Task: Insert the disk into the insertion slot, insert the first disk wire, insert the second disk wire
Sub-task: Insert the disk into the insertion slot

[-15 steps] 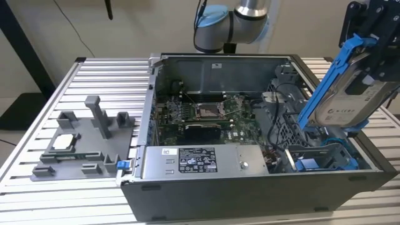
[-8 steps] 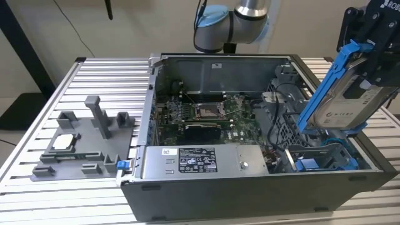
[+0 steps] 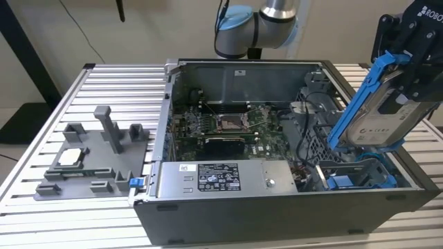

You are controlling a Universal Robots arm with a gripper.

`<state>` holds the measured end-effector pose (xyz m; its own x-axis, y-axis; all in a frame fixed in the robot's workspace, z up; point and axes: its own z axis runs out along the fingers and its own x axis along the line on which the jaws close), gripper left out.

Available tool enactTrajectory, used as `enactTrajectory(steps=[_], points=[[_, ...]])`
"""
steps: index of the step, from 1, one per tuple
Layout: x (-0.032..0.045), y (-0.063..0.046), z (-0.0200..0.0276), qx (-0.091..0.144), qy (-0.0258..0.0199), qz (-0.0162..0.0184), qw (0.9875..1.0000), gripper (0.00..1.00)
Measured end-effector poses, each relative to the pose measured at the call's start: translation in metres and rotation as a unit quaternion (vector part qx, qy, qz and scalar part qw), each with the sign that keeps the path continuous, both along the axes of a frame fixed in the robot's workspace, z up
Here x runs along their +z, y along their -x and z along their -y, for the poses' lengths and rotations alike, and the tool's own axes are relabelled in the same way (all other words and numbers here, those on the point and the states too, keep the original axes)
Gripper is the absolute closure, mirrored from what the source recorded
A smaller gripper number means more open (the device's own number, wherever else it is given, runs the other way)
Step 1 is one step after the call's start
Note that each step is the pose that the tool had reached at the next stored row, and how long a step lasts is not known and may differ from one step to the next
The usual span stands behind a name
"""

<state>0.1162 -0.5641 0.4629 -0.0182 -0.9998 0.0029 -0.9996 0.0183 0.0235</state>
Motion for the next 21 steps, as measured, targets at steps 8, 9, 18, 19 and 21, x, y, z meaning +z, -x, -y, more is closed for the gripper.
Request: enactTrajectory(steps=[8, 9, 18, 19, 21], points=[[-0.0053, 0.0014, 0.0017, 0.000, 0.0001, 0.0000, 1.0000, 1.00], [-0.0058, 0.0014, 0.0017, 0.000, 0.0001, 0.0000, 1.0000, 1.00], [-0.0071, 0.0016, 0.0017, 0.000, 0.0000, 0.0002, 1.0000, 1.00], [-0.0075, 0.0016, 0.0017, 0.000, 0.0000, 0.0002, 1.0000, 1.00], [-0.0087, 0.0016, 0.0017, 0.000, 0.0001, 0.0002, 1.0000, 1.00]])
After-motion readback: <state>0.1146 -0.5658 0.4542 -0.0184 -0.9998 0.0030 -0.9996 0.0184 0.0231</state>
